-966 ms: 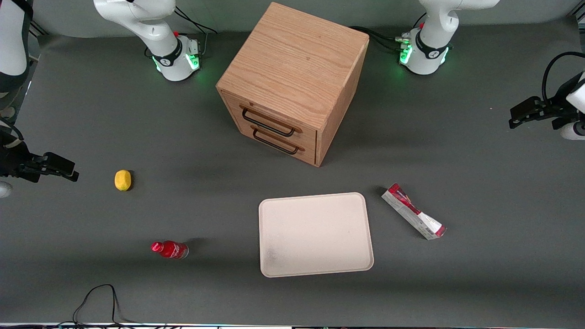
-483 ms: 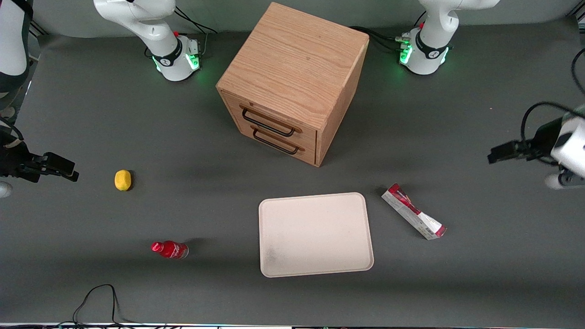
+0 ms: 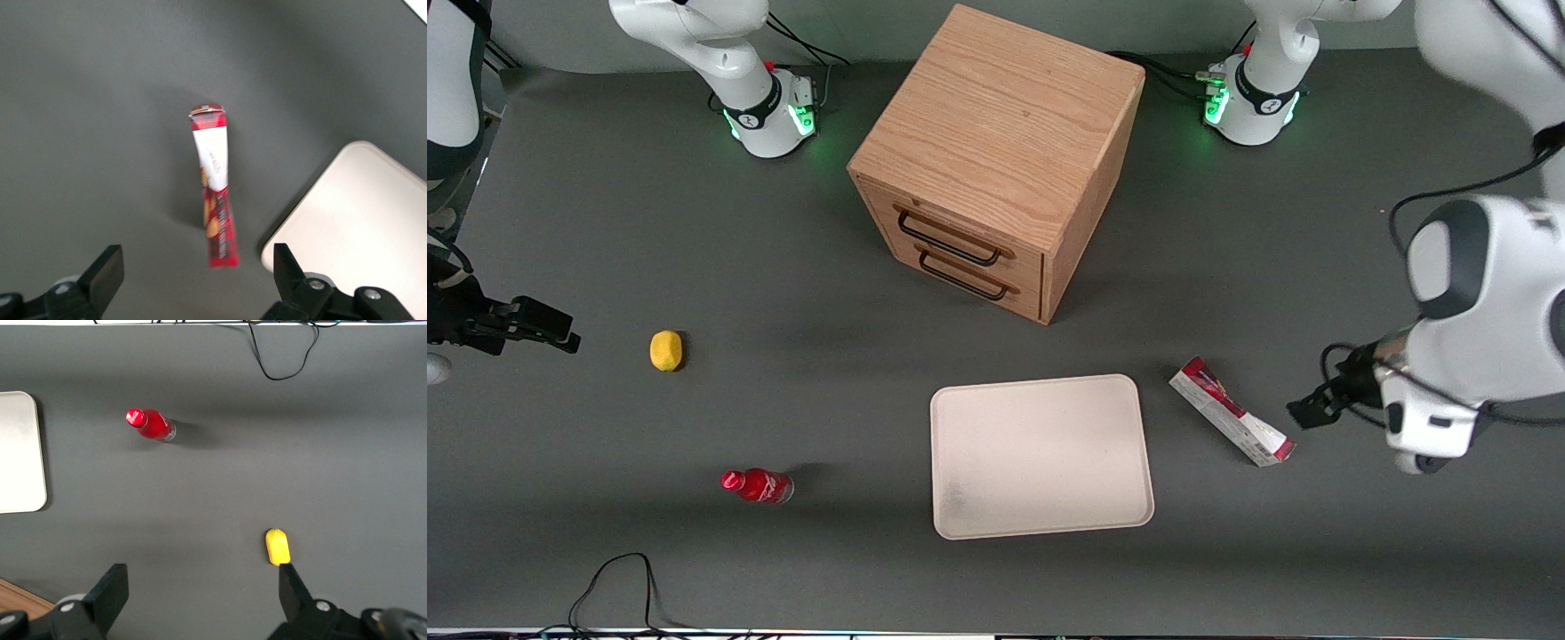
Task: Place red cookie box on tray
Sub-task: 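Close the left gripper around the end of the cookie box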
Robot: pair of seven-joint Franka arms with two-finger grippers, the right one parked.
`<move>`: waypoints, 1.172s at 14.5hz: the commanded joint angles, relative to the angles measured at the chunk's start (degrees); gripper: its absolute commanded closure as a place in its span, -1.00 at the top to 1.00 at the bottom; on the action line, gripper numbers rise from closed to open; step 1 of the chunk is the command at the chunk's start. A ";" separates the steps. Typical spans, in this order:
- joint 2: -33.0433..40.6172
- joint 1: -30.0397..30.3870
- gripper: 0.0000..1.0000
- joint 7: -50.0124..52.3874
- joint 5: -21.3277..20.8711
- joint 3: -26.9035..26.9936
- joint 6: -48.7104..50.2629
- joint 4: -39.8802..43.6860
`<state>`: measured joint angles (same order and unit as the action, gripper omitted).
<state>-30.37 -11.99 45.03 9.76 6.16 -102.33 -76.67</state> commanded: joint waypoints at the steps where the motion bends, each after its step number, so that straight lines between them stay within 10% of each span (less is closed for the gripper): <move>1: -6.70 -2.24 1.00 8.12 1.58 0.87 -2.86 3.72; 11: -16.47 -5.59 0.98 7.97 -3.43 1.49 -9.46 1.78; 12: -16.56 -5.50 0.86 7.97 -3.43 1.57 -9.46 1.78; 15: -16.57 -5.33 -0.99 7.97 -3.17 1.58 -9.12 1.78; 17: -16.57 -5.24 -1.00 7.62 -3.43 1.58 -8.41 1.78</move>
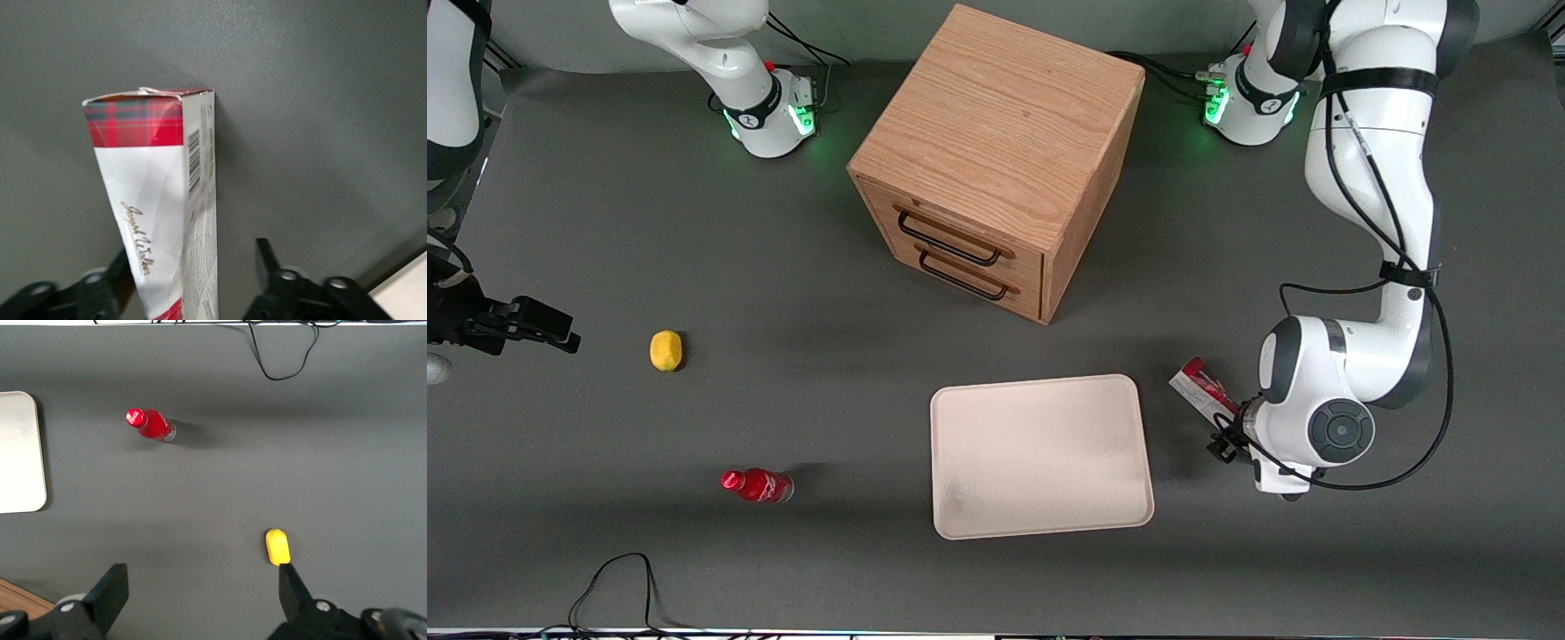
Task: Place red cookie box on tray
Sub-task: 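Close the left gripper around the end of the cookie box, then lift the box and carry it over the cream tray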
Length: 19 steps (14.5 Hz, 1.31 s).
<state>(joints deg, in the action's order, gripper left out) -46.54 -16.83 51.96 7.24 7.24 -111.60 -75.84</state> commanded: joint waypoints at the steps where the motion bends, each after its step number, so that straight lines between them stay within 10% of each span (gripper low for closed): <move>1: -0.40 -0.31 -1.00 0.51 -0.91 0.49 0.95 0.96; 7: 1.62 -0.14 -1.00 -5.98 -0.21 1.72 5.58 2.44; 12: 1.71 -0.05 -1.00 -14.60 1.54 4.10 23.25 20.01; 19: -0.03 -4.17 -1.00 -27.18 3.05 -0.63 17.49 28.21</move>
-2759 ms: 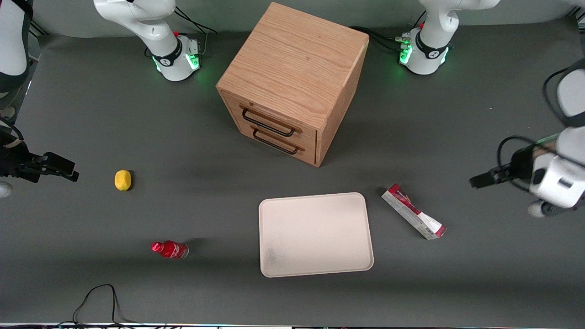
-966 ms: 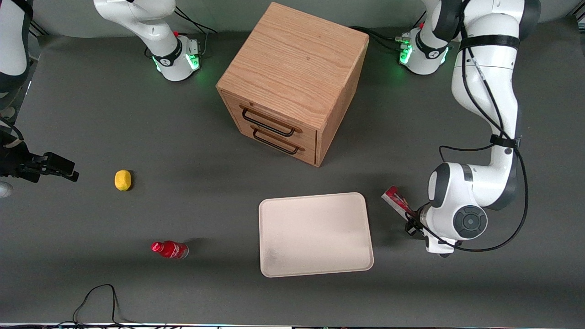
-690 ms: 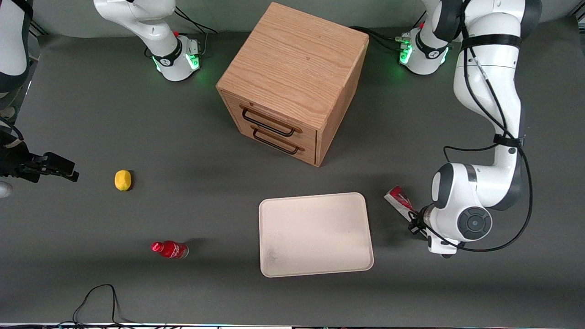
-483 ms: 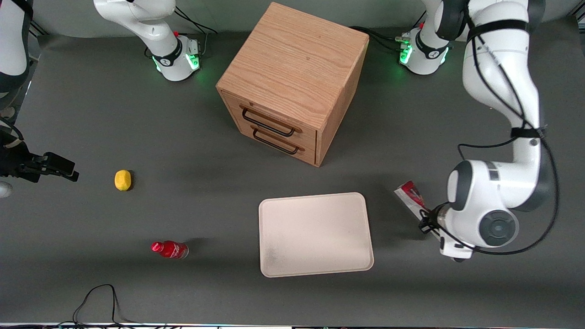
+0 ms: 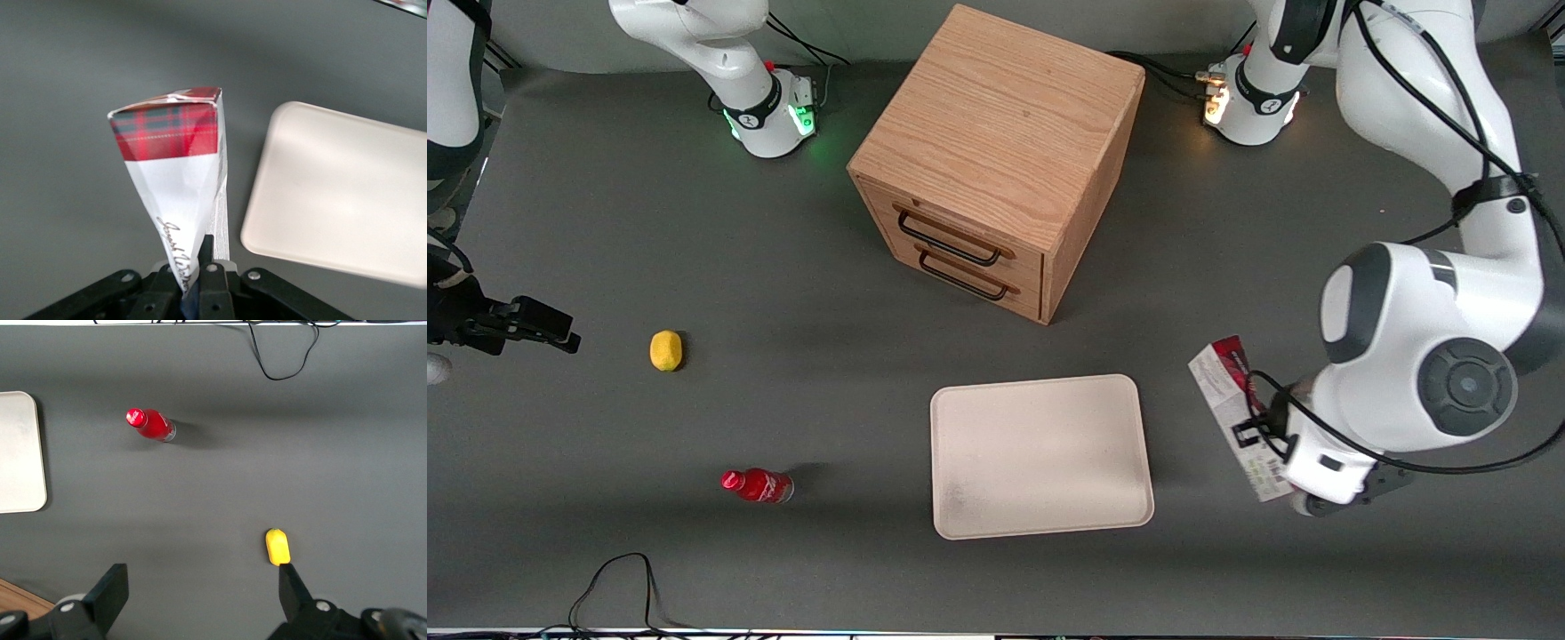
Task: Place red cookie box on tray
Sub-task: 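Lift the box and carry it over the cream tray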
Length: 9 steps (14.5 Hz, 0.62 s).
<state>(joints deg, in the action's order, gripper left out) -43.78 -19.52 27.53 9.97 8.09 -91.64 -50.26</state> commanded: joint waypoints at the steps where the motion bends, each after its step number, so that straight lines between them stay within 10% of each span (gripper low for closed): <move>1: -4.28 -2.62 -1.00 -3.00 0.23 -2.62 -4.75 2.63; 9: -14.66 -10.27 -1.00 -6.26 -2.49 -0.79 -14.61 1.58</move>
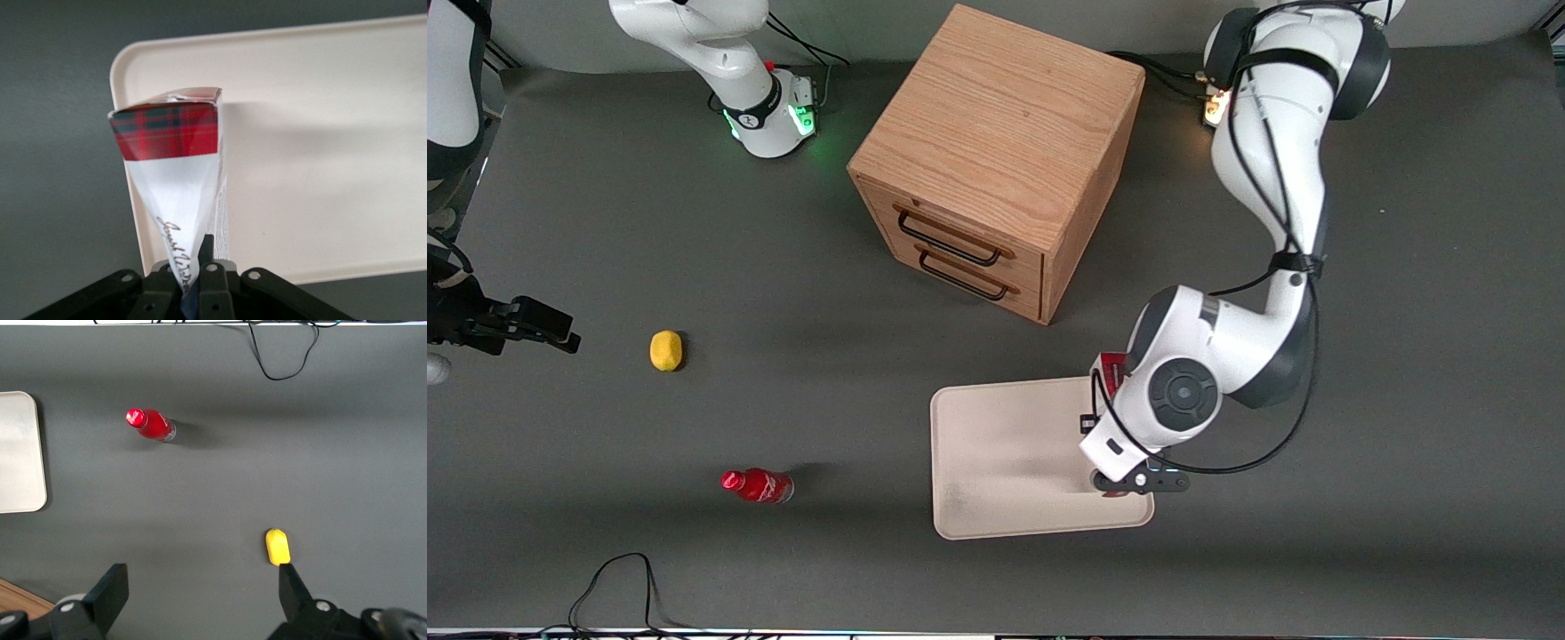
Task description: Place red cookie box on tray
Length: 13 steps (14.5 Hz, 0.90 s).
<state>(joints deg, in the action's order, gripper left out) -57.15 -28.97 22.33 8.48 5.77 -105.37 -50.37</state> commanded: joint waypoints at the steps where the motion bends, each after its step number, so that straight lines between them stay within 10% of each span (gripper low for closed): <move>1: -1.91 -1.61 -1.00 -0.54 -1.54 2.48 -2.37 1.42; 5: -3.05 -2.32 -0.78 0.35 -1.63 4.86 -5.28 -0.34; 6: -3.14 -2.41 0.98 0.00 -1.80 5.13 -5.89 -0.95; 13: 12.28 -1.19 1.00 -0.09 -1.11 5.57 -7.57 -15.07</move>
<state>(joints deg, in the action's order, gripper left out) -56.51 -30.65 22.36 7.40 10.88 -112.42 -53.07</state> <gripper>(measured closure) 0.322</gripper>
